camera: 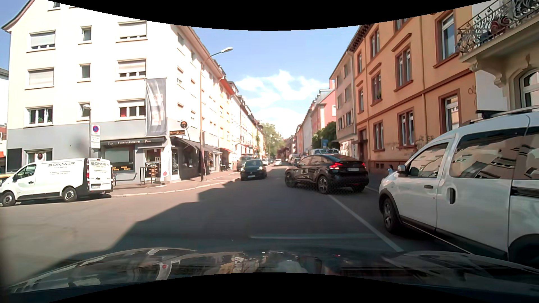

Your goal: Follow the waypoints while adhering to traffic rules and regulations

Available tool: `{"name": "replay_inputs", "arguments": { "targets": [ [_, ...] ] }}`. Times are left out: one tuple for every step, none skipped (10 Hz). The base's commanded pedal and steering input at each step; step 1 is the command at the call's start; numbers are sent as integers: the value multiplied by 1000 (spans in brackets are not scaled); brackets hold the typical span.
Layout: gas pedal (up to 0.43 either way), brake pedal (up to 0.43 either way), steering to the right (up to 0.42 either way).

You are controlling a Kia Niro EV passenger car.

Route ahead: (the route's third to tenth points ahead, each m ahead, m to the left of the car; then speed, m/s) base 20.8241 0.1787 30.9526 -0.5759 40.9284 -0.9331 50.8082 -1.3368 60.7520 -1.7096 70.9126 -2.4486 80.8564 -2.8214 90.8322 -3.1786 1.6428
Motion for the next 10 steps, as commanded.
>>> {"name": "replay_inputs", "arguments": {
  "targets": [
    [0, 165, -6],
    [0, 165, -6],
    [0, 165, -6],
    [0, 165, -6],
    [0, 165, -6],
    [0, 165, -6],
    [0, 165, -6],
    [0, 165, -6],
    [0, 165, -6],
    [0, 165, -6]
  ]
}}
